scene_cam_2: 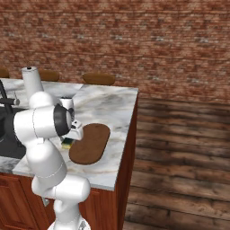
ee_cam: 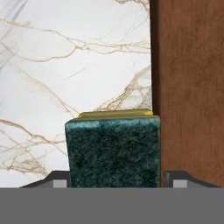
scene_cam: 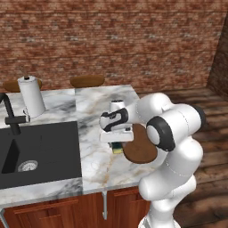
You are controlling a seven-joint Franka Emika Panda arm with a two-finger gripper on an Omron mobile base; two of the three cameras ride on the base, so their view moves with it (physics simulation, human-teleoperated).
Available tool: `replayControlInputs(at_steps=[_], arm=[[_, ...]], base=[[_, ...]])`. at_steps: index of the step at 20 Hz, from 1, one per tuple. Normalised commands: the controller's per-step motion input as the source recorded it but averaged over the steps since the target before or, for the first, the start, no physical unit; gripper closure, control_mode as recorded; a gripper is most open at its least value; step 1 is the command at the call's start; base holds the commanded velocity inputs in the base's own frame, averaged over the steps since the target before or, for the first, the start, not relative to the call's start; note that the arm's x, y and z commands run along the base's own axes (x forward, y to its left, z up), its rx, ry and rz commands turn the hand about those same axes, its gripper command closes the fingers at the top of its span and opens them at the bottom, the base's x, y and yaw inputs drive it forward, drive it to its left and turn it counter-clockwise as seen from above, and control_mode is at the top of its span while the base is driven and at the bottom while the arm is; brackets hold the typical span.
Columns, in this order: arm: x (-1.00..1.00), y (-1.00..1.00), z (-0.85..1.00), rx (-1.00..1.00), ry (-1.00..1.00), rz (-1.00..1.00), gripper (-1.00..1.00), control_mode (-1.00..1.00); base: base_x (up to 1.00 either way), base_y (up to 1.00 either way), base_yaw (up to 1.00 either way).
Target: Pick up the sponge from the counter and clean the cutting board by briefly scrubbing or pressing down on the cutting board. Once finished, release the sponge.
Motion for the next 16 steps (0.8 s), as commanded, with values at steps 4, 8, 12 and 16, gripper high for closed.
replayControlInputs(at_steps=[4,8,12,16], arm=[[0.00,0.00,0.00,0.00,0.00,0.00,1.00,-1.00],[0.00,0.00,0.00,0.00,0.00,0.00,1.00,-1.00],[-0.06,0.00,0.01,0.00,0.00,0.00,1.00,-1.00],[-0.25,0.00,0.24,0.00,-0.04,-0.03,1.00,-1.00]], base=[[0.00,0.00,0.00],[0.00,0.00,0.00],[0.00,0.00,0.00],[0.00,0.00,0.00]])
